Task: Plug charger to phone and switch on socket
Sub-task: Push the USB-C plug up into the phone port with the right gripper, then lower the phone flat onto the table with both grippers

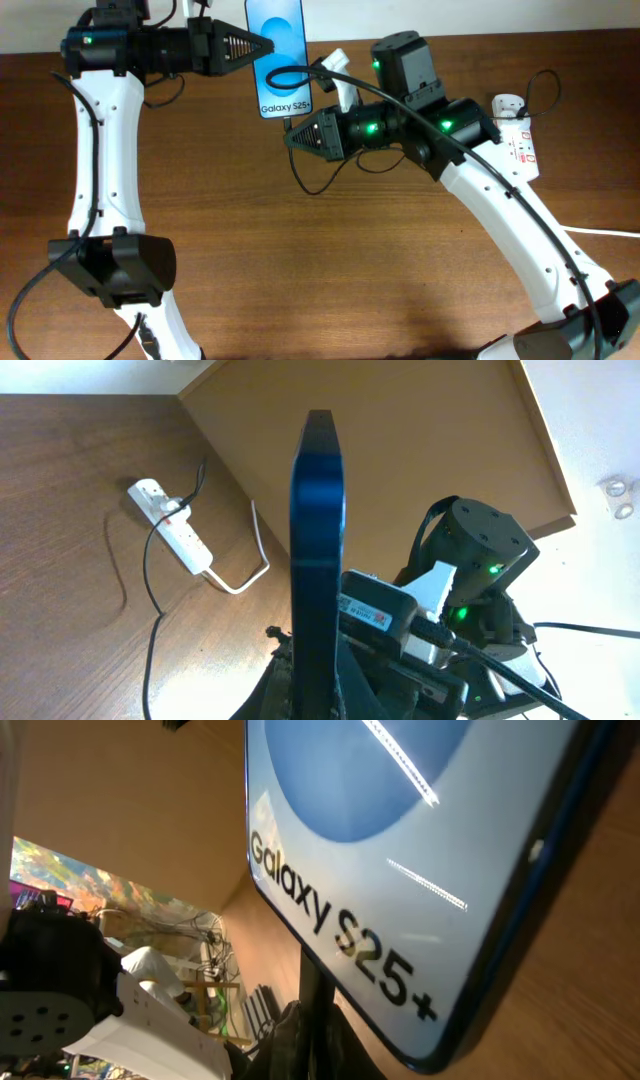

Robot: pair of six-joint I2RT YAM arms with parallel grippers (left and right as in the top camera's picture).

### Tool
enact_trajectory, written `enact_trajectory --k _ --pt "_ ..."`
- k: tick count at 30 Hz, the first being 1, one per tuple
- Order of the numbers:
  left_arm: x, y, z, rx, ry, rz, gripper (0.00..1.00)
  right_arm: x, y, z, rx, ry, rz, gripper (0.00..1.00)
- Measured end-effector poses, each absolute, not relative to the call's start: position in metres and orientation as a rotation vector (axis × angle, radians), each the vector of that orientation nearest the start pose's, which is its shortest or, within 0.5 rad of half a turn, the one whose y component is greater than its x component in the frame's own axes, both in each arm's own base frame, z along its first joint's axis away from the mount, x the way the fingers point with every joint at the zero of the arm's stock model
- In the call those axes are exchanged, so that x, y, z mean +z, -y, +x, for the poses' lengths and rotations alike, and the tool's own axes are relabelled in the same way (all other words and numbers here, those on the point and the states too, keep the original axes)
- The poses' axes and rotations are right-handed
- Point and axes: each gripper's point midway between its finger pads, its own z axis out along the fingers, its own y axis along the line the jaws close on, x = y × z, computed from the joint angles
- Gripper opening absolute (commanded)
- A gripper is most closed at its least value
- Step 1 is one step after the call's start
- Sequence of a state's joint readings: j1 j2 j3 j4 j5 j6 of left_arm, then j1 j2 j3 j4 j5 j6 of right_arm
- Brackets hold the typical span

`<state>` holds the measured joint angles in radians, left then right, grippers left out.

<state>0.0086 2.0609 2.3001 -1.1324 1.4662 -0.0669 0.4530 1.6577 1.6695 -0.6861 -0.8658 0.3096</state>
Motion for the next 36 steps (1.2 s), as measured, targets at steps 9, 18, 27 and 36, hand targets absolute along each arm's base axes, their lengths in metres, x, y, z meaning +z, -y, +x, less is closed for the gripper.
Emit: enact_trajectory --k 9,18,27,36 --pt "0.386 0.167 0.430 -1.707 -1.965 0.545 0.00 0.327 -0.304 0.339 1.353 -2.192 -0.647 0.78" --pt "0.303 0.143 0.440 -1.262 -2.470 0.230 0.00 0.286 -0.280 0.330 1.221 -2.465 -0.486 0.98" --pt "0.160 0.180 0.398 -0.932 -2.979 0.110 0.00 0.259 -0.260 0.314 1.103 -2.656 -0.391 0.98" --pt "0.072 0.180 0.394 -0.947 -3.006 -0.054 0.00 0.235 -0.228 0.326 0.784 -2.744 -0.289 0.98"
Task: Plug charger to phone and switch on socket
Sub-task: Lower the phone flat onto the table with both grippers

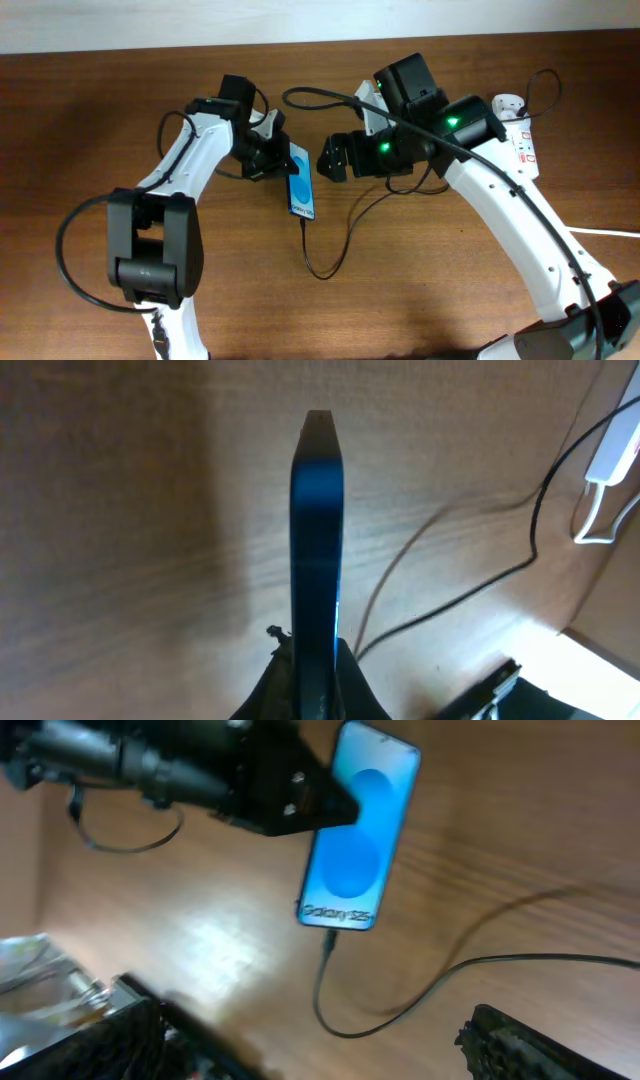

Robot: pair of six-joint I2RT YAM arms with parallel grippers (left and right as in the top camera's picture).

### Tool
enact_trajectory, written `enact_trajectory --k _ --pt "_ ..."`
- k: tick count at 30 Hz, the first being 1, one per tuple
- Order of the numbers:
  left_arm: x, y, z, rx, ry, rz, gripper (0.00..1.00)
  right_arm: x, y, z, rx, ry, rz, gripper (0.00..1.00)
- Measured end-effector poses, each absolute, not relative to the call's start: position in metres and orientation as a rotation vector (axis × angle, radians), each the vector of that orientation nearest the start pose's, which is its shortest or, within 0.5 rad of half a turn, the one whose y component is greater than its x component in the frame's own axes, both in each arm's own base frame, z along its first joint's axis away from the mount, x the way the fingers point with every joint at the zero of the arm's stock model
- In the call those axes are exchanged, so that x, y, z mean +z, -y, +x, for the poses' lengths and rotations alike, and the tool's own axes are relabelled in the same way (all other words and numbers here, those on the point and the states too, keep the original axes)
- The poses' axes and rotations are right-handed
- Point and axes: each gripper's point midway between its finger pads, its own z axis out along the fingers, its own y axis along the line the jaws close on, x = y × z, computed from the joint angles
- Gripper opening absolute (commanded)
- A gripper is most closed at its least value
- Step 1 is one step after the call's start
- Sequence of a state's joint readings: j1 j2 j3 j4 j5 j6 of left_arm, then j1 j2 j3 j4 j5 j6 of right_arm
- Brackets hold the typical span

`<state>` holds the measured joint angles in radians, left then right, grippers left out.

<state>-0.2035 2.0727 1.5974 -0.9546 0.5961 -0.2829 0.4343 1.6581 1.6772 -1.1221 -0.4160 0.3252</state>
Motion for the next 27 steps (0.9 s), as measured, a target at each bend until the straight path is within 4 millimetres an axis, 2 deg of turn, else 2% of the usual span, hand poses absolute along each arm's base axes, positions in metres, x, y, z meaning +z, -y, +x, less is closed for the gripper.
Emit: enact_trajectory --k 4,8,10,13,17,19,20,21,23,26,27 --pt "0.072 0.183 0.409 -0.947 -2.934 -0.023 0.00 0.231 -0.220 0.331 0.706 -2.748 -0.261 0.98" --pt "0.072 0.186 0.410 -0.951 -2.925 -0.009 0.00 0.230 -0.217 0.330 0.691 -2.757 -0.252 0.98" --pt "0.073 0.202 0.408 -0.975 -2.910 0.051 0.00 0.229 -0.217 0.329 0.690 -2.759 -0.252 0.98" --pt "0.052 0.216 0.404 -0.992 -2.943 0.083 0.00 0.228 -0.215 0.328 0.679 -2.770 -0.248 0.98" --pt "0.038 0.217 0.406 -1.014 -2.957 0.067 0.02 0.228 -0.215 0.328 0.676 -2.771 -0.248 0.98" --pt "0.035 0.219 0.404 -1.037 -2.967 0.055 0.22 0.228 -0.215 0.328 0.676 -2.771 -0.247 0.98" --pt "0.035 0.219 0.404 -1.035 -2.967 0.054 0.26 0.228 -0.215 0.328 0.676 -2.771 -0.248 0.98" --pt "0.033 0.216 0.406 -0.999 -2.969 0.051 0.35 0.228 -0.215 0.328 0.676 -2.771 -0.248 0.98" --pt "0.025 0.209 0.408 -0.929 -2.985 0.043 0.40 0.228 -0.215 0.328 0.671 -2.772 -0.246 0.98" --pt "0.016 0.198 0.412 -0.807 -3.002 0.026 0.57 0.226 -0.212 0.327 0.648 -2.781 -0.241 0.98" --pt "0.014 0.194 0.414 -0.764 -3.006 0.022 0.59 0.225 -0.211 0.327 0.643 -2.784 -0.239 0.98"
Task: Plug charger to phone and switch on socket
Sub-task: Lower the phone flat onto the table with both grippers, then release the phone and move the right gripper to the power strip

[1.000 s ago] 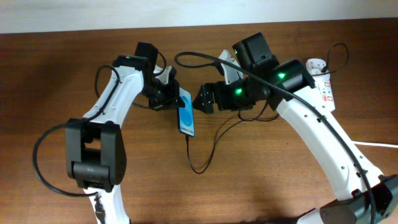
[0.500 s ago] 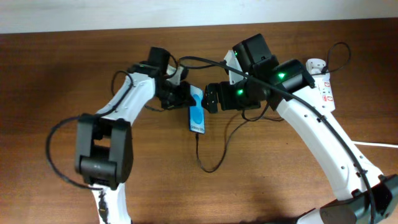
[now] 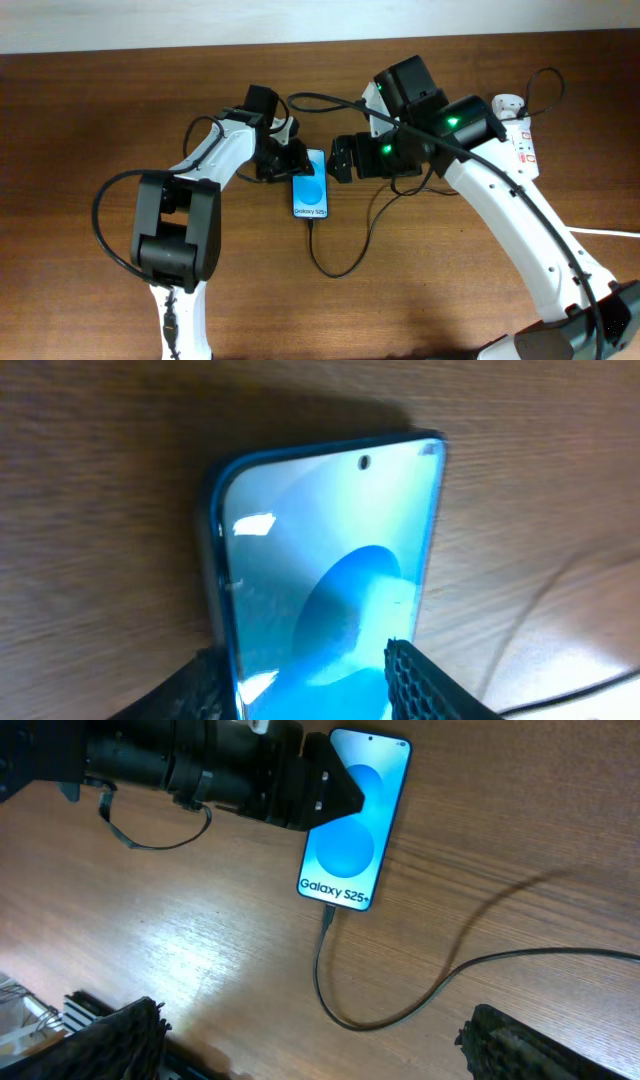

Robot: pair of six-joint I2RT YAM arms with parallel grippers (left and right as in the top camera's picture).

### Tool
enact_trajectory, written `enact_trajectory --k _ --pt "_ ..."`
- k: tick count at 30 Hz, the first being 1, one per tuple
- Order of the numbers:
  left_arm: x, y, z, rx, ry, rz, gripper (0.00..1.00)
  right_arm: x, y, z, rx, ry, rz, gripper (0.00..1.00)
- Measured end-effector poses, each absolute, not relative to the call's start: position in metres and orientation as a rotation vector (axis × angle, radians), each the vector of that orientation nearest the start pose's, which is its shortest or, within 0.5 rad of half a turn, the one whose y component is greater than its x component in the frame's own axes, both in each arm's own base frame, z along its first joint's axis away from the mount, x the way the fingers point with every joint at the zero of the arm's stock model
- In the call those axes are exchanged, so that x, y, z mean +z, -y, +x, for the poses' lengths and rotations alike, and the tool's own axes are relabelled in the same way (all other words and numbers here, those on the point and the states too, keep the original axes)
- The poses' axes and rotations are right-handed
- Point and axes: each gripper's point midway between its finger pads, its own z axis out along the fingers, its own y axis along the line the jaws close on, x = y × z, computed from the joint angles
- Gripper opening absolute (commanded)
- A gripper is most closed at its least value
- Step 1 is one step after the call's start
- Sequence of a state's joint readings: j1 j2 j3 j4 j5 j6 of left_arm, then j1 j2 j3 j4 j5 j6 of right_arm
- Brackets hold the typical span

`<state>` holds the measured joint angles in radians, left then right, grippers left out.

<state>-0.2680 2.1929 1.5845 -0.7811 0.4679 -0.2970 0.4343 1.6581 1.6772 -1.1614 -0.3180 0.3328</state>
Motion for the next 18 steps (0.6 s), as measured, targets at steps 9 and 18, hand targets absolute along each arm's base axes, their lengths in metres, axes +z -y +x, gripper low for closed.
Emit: enact_trajectory --k 9,18 --pt "0.030 0.148 0.426 -0.455 -3.067 -0.063 0.63 0.216 -0.108 0.362 0.411 -2.797 0.131 0.98" --pt "0.282 0.071 0.508 -0.411 -2.548 -0.148 0.99 0.184 0.060 0.386 0.283 -2.744 0.709 0.98"
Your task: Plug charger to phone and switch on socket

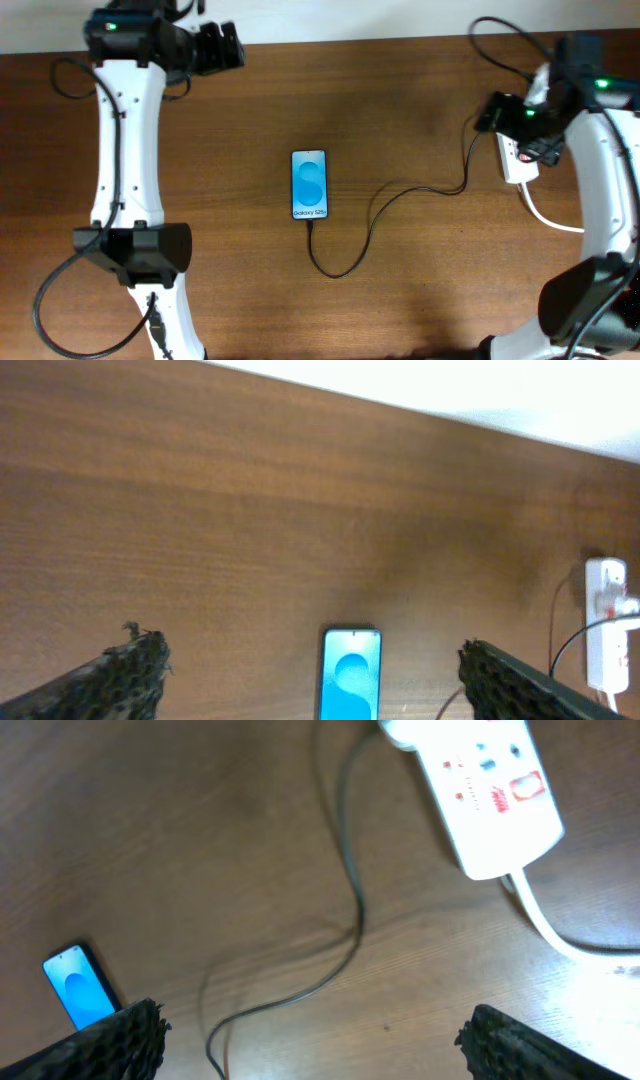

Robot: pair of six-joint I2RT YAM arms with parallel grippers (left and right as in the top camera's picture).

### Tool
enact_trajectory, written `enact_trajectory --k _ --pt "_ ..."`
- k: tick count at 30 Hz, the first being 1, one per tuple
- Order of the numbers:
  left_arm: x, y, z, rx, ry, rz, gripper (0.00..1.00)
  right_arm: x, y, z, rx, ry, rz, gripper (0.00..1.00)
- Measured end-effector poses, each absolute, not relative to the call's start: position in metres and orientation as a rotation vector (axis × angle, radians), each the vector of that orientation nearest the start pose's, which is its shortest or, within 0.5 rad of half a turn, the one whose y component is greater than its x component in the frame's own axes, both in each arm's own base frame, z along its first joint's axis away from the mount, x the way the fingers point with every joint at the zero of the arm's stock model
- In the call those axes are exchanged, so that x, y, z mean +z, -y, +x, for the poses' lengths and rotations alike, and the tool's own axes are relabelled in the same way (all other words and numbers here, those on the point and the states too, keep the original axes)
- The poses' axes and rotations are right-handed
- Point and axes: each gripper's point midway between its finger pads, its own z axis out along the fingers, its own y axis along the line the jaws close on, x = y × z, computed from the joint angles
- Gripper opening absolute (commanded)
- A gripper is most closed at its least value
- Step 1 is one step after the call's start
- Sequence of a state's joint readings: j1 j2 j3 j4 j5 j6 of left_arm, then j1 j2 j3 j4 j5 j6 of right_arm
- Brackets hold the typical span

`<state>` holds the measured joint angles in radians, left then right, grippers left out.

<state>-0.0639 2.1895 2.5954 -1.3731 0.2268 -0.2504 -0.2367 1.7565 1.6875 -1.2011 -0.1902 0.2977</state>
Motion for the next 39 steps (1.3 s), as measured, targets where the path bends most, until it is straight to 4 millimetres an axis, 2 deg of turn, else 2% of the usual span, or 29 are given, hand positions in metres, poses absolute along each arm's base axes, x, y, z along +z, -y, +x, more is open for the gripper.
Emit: enact_trajectory --k 1,3,4,6,8,11,13,14,16,21,23,26,34,37,39 --pt "0.285 0.068 0.509 -0.409 -2.537 -0.155 0.99 0.182 0.075 0.386 0.301 -2.733 0.758 0.98" --pt "0.282 0.063 0.508 -0.404 -2.549 -0.170 0.99 0.186 0.123 0.396 0.294 -2.639 0.871 0.98" --pt "0.282 0.062 0.507 -0.403 -2.550 -0.171 0.99 0.190 0.140 0.404 0.275 -2.579 0.885 0.98" --pt "0.282 0.062 0.507 -0.404 -2.552 -0.172 0.99 0.191 0.178 0.420 0.143 -2.485 0.905 0.98" --pt "0.282 0.062 0.507 -0.403 -2.552 -0.172 0.99 0.175 0.198 0.421 0.026 -2.495 0.944 0.98" --pt "0.282 0.062 0.507 -0.403 -2.553 -0.172 0.99 0.123 0.228 0.425 -0.167 -2.551 1.014 0.98" --pt "0.282 0.062 0.507 -0.404 -2.552 -0.172 0.99 0.096 0.239 0.433 -0.216 -2.564 1.026 0.98" --pt "0.282 0.062 0.507 -0.404 -2.552 -0.172 0.99 0.079 0.243 0.435 -0.235 -2.584 1.036 0.98" --pt "0.282 0.062 0.507 -0.404 -2.552 -0.172 0.99 0.065 0.245 0.437 -0.239 -2.596 1.041 0.98" --pt "0.282 0.062 0.507 -0.404 -2.552 -0.172 0.99 0.063 0.241 0.447 -0.182 -2.586 1.005 0.98" --pt "0.282 0.062 0.507 -0.403 -2.552 -0.172 0.99 0.053 0.233 0.451 -0.117 -2.617 0.959 0.99" --pt "0.282 0.062 0.507 -0.404 -2.552 -0.172 0.99 0.039 0.229 0.451 -0.081 -2.650 0.951 0.98" --pt "0.282 0.062 0.507 -0.404 -2.552 -0.172 0.99 0.035 0.226 0.450 -0.059 -2.663 0.939 0.98" --pt "0.282 0.062 0.507 -0.404 -2.552 -0.172 0.99 0.026 0.223 0.444 -0.054 -2.685 0.942 0.98" --pt "0.282 0.062 0.507 -0.404 -2.552 -0.172 0.99 0.022 0.228 0.444 -0.056 -2.665 0.950 0.98"
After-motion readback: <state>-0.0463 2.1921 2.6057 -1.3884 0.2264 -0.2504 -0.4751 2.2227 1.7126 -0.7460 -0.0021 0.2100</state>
